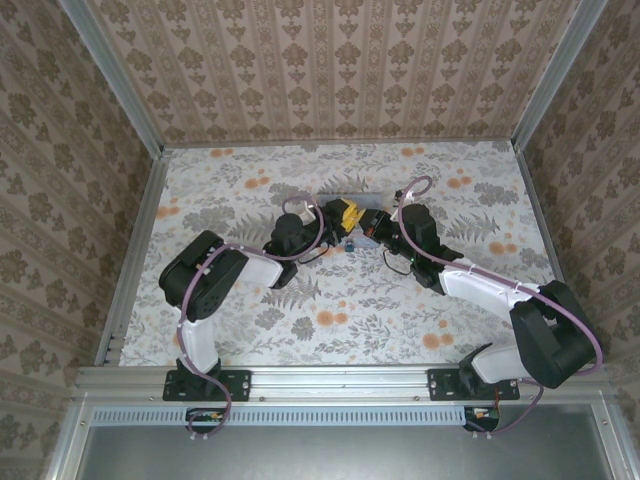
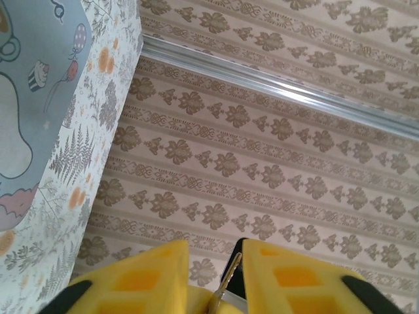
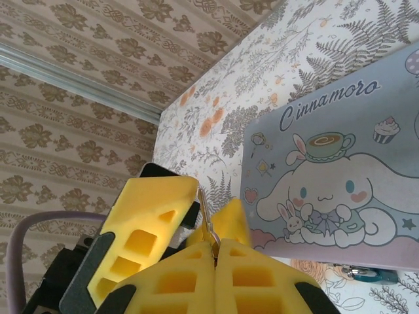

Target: Unlock the padlock with the key

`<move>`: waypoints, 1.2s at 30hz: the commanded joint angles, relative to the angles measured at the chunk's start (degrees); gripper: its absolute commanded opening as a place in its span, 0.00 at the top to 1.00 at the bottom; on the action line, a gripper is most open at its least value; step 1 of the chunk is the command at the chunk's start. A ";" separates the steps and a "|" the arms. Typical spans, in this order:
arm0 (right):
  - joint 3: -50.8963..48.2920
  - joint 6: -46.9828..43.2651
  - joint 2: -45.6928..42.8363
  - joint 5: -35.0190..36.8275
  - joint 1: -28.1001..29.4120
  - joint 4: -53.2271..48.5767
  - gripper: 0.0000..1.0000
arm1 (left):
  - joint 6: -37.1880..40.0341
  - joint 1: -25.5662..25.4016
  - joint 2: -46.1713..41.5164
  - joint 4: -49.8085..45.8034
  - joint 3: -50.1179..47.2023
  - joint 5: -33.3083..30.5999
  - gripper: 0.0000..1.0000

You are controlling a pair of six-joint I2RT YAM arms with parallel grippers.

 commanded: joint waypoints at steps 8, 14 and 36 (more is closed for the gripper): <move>2.11 0.93 0.01 -0.49 -0.10 2.68 1.00 | 0.95 -0.55 0.02 0.77 -0.31 0.65 0.68; 1.54 1.20 0.23 -0.33 -0.10 3.14 1.00 | 0.95 -0.51 0.10 0.73 -0.44 0.56 0.79; -3.81 1.08 -5.77 2.20 -1.55 1.60 0.50 | 9.66 2.50 -2.16 -1.86 -1.17 2.16 1.00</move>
